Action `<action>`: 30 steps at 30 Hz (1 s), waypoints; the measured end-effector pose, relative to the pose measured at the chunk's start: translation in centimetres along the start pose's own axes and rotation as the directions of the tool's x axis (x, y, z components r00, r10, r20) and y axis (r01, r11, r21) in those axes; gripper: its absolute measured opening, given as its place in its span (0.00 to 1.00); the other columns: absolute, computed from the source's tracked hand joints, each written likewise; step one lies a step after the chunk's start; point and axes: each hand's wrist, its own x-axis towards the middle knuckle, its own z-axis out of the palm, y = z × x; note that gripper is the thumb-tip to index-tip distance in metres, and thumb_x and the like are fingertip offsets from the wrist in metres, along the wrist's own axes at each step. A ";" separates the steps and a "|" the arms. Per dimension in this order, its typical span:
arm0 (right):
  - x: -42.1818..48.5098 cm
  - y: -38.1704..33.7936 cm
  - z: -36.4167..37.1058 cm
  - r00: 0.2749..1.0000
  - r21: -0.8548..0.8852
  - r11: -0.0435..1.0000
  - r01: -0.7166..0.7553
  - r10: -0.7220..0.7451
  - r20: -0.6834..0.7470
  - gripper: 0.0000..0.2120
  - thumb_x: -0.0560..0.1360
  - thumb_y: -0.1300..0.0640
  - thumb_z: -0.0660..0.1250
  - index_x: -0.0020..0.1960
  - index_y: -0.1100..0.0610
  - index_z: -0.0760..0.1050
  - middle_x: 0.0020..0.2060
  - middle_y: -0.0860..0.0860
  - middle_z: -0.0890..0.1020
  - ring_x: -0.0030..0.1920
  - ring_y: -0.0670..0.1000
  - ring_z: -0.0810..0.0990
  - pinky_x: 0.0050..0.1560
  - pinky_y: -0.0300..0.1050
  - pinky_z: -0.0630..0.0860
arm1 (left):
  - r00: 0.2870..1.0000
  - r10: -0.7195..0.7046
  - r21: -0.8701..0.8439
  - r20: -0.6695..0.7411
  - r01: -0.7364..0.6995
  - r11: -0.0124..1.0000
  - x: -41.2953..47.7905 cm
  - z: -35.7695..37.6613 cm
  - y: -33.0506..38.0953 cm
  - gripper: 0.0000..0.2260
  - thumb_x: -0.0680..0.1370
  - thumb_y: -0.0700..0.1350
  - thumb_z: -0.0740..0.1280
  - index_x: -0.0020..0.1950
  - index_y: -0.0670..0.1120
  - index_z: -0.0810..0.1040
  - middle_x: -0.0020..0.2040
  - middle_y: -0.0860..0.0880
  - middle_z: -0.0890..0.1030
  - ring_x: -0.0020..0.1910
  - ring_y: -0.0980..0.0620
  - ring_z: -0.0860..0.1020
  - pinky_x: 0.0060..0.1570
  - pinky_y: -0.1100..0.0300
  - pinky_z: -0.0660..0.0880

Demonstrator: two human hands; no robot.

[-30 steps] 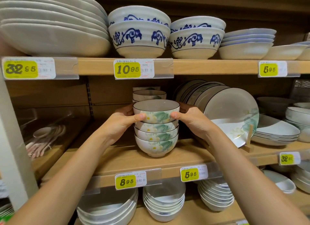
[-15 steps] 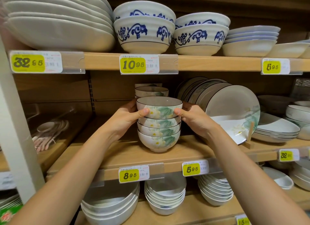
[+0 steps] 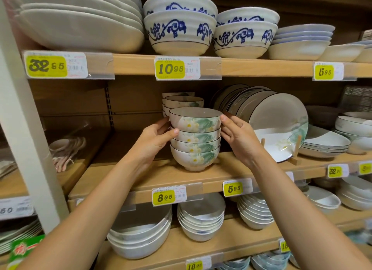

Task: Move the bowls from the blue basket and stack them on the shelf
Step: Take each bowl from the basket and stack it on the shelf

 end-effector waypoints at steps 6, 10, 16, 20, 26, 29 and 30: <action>-1.8 0.5 0.5 0.991 -0.053 0.999 -0.004 -0.003 -0.134 0.21 0.79 0.57 0.66 0.71 0.58 0.70 0.66 0.53 0.77 0.67 0.49 0.75 0.72 0.51 0.68 | 0.999 -0.016 0.003 -0.028 0.016 1.000 -1.1 -0.4 -0.7 0.25 0.79 0.42 0.66 0.75 0.46 0.66 0.63 0.55 0.79 0.64 0.58 0.75 0.68 0.56 0.69; -2.9 1.0 0.8 0.989 -0.123 0.992 0.003 -0.022 -0.149 0.16 0.80 0.59 0.64 0.67 0.52 0.74 0.65 0.49 0.79 0.66 0.47 0.75 0.70 0.50 0.69 | 0.999 -0.018 0.021 -0.039 0.018 1.000 -2.0 -0.1 -1.0 0.22 0.80 0.40 0.64 0.74 0.47 0.68 0.54 0.64 0.82 0.60 0.63 0.77 0.65 0.59 0.71; -4.4 1.4 0.9 0.983 -0.136 0.991 -0.006 -0.019 -0.180 0.14 0.79 0.59 0.64 0.63 0.49 0.77 0.63 0.47 0.79 0.65 0.46 0.76 0.69 0.48 0.71 | 0.996 -0.045 0.024 -0.079 0.048 0.999 -3.4 0.2 -1.0 0.21 0.80 0.39 0.62 0.74 0.45 0.68 0.68 0.52 0.75 0.66 0.56 0.74 0.68 0.54 0.70; -5.3 1.1 0.8 0.989 -0.111 0.994 -0.020 0.003 -0.150 0.13 0.80 0.60 0.63 0.58 0.46 0.79 0.59 0.45 0.81 0.62 0.43 0.78 0.67 0.46 0.73 | 0.995 -0.039 0.049 -0.092 0.043 0.998 -4.4 0.7 -0.6 0.20 0.81 0.39 0.62 0.73 0.46 0.70 0.70 0.51 0.74 0.67 0.56 0.73 0.68 0.54 0.70; -6.4 0.7 0.4 0.994 -0.075 0.997 -0.012 0.004 -0.107 0.14 0.80 0.62 0.62 0.56 0.46 0.80 0.51 0.40 0.85 0.55 0.38 0.81 0.55 0.38 0.78 | 0.986 -0.027 0.062 -0.163 0.038 0.997 -6.9 2.1 0.0 0.17 0.80 0.39 0.63 0.69 0.49 0.75 0.63 0.57 0.79 0.64 0.58 0.76 0.64 0.53 0.74; -7.1 0.6 0.3 0.994 -0.046 0.999 -0.011 0.006 -0.107 0.14 0.80 0.62 0.62 0.58 0.48 0.80 0.54 0.44 0.84 0.57 0.41 0.81 0.56 0.40 0.78 | 0.974 -0.042 0.057 -0.221 0.056 0.997 -8.8 2.4 0.0 0.15 0.79 0.40 0.65 0.64 0.53 0.77 0.61 0.56 0.81 0.63 0.57 0.78 0.61 0.54 0.77; -7.5 0.7 0.3 0.993 -0.030 0.999 -0.014 0.011 -0.114 0.14 0.80 0.62 0.62 0.58 0.49 0.80 0.54 0.46 0.84 0.57 0.43 0.82 0.56 0.41 0.78 | 0.970 -0.043 0.059 -0.238 0.059 0.997 -9.5 2.4 0.1 0.15 0.80 0.41 0.64 0.64 0.54 0.77 0.61 0.56 0.82 0.62 0.57 0.78 0.59 0.55 0.78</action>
